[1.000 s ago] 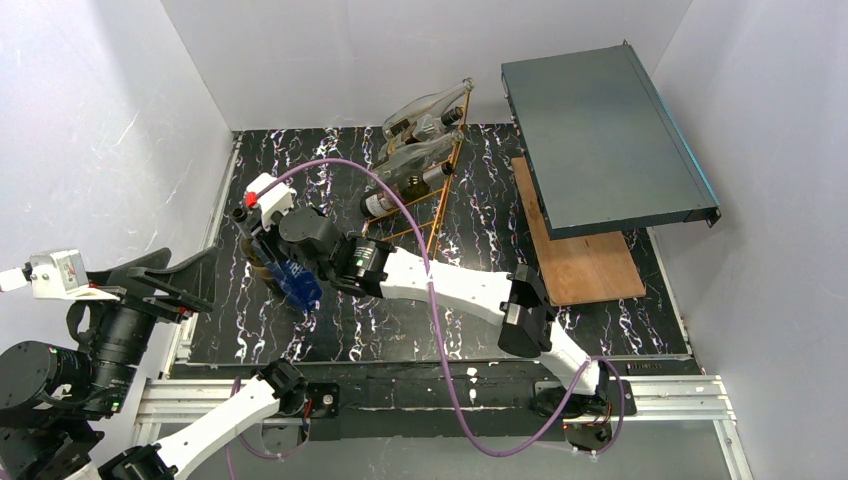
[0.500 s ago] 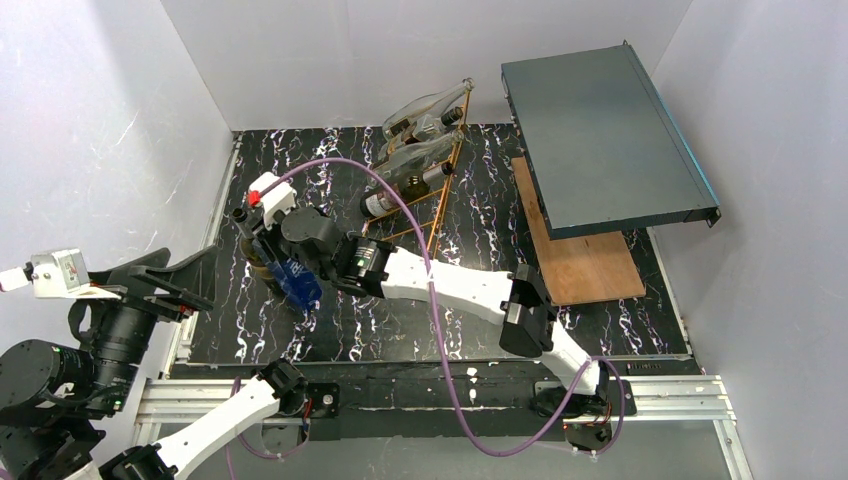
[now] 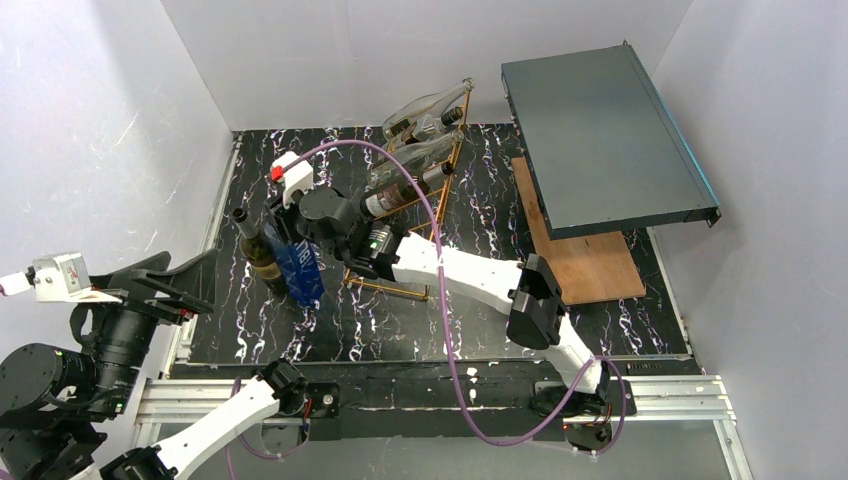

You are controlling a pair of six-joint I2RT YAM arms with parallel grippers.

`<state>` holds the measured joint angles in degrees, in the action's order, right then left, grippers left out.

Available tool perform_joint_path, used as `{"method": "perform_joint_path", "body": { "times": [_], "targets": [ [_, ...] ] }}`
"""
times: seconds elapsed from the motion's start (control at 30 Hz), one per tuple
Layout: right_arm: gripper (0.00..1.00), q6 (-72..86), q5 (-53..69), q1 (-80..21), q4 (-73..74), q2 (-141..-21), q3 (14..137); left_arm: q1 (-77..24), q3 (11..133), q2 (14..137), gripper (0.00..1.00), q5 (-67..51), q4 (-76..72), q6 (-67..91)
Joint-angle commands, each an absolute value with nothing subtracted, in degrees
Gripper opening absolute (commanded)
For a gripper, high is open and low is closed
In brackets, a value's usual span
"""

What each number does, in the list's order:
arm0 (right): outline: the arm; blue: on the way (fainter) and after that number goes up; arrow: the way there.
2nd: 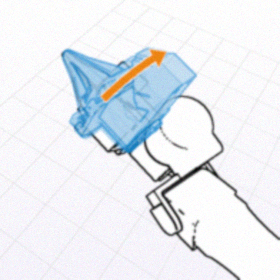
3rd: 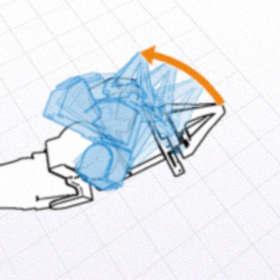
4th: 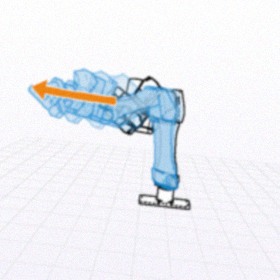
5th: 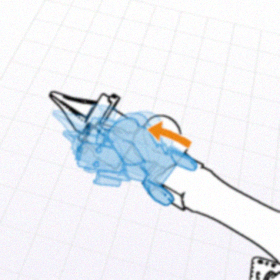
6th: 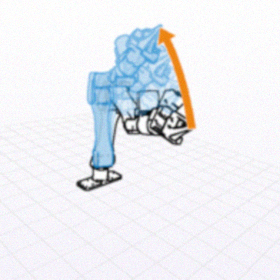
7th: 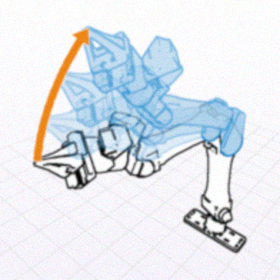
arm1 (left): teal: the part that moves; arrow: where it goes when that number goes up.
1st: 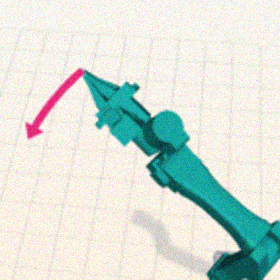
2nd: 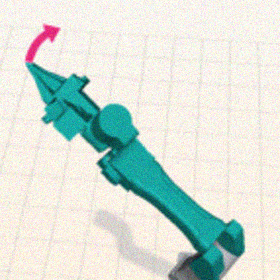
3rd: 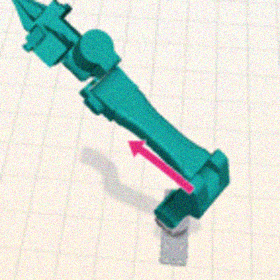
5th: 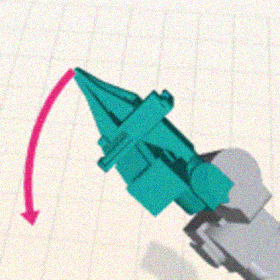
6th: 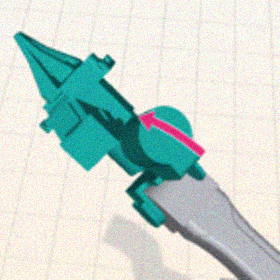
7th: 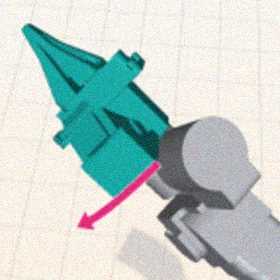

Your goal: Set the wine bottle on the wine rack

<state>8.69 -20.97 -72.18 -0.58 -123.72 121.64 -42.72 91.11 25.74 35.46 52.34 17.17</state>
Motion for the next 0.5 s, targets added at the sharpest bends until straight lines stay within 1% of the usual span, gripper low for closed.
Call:
{"method": "perform_joint_path", "body": {
  "times": [0.0,0.47],
  "targets": [
    [0.01,8.96,-21.4,-70.82,-10.07,-117.37,122.97,-42.97,90.69,24.85,0.99,36.56,51.45,17.73],
    [0.01,5.98,-21.14,-67.03,-12.5,-117.25,124.91,-42.96,90.11,24.61,0.99,36.46,51.39,17.55]
  ]
}}
